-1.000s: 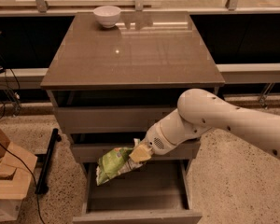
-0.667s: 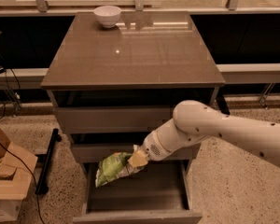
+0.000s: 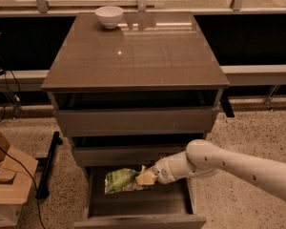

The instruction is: Place green jalapeno chip bag into bottom drawer

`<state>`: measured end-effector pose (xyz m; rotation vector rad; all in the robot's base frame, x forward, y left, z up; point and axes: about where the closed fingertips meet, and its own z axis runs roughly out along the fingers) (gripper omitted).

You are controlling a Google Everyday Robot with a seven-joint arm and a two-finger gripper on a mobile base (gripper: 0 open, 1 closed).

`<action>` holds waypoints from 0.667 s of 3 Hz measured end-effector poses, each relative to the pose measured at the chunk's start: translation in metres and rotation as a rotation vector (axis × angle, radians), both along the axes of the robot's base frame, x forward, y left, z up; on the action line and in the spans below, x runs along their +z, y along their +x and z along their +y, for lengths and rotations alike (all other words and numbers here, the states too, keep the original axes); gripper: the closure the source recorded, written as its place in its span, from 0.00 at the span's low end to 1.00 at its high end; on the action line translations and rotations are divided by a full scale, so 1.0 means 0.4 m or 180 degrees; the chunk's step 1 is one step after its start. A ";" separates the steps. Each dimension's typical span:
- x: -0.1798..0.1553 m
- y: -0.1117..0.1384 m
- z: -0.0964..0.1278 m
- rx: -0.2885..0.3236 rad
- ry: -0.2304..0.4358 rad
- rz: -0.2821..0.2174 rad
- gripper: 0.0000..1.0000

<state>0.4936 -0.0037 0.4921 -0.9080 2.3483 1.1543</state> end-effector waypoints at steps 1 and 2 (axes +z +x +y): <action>-0.173 0.004 -0.014 -0.0205 0.0235 0.0235 1.00; -0.393 -0.017 0.001 -0.0500 0.0495 0.0649 1.00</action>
Offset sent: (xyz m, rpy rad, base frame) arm -0.0187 0.0023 -0.2536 0.2404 0.3525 -0.2544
